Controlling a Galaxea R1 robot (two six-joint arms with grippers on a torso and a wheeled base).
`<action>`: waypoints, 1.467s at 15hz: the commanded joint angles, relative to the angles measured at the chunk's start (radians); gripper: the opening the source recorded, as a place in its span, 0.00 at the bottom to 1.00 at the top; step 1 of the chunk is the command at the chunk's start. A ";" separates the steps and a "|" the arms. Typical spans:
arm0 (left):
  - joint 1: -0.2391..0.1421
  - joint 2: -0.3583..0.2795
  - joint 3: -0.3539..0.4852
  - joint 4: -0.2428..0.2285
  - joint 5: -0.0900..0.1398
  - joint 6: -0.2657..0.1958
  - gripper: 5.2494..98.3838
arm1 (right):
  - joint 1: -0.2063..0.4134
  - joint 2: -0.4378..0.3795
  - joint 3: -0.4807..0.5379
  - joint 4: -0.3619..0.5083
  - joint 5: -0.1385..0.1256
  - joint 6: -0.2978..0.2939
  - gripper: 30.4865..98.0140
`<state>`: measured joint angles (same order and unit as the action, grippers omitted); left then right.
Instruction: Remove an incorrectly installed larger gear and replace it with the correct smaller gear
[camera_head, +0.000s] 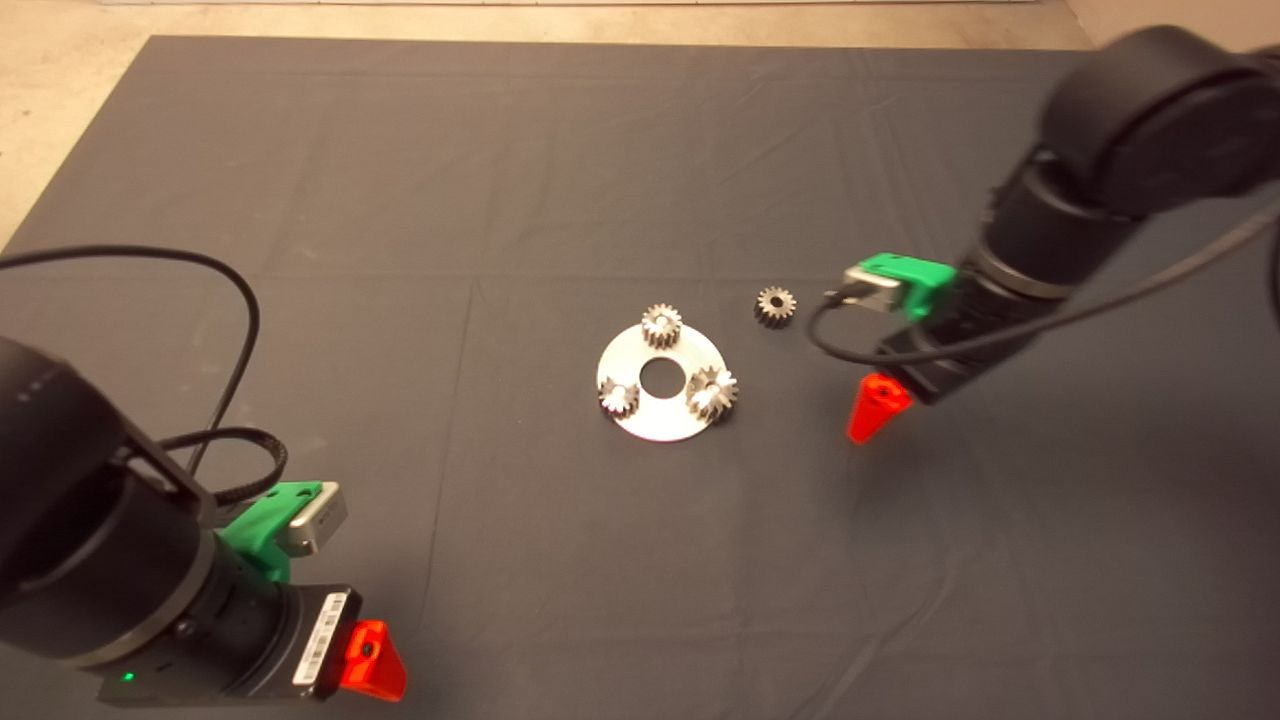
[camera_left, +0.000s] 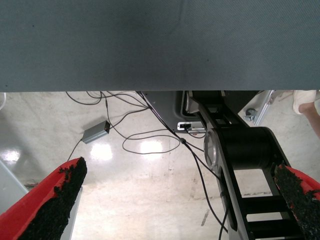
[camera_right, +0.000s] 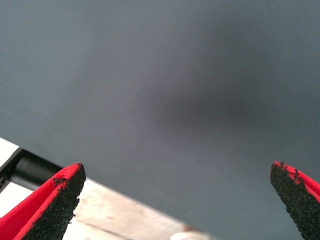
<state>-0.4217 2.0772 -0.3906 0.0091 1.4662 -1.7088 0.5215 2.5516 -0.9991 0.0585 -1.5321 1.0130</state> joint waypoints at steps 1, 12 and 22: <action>-0.012 -0.009 0.015 0.003 0.006 -0.005 0.99 | 0.002 0.142 -0.130 -0.072 -0.126 -0.050 1.00; -0.012 -0.010 0.014 0.002 0.006 -0.003 0.99 | -0.063 0.350 -0.282 -0.212 -0.126 -0.184 1.00; -0.012 -0.010 0.015 0.002 0.008 -0.003 0.99 | -0.077 0.295 -0.283 -0.258 -0.126 -0.389 1.00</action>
<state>-0.4217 2.0715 -0.3906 0.0096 1.4672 -1.7087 0.4347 2.8839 -1.2806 -0.1403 -1.5265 0.6941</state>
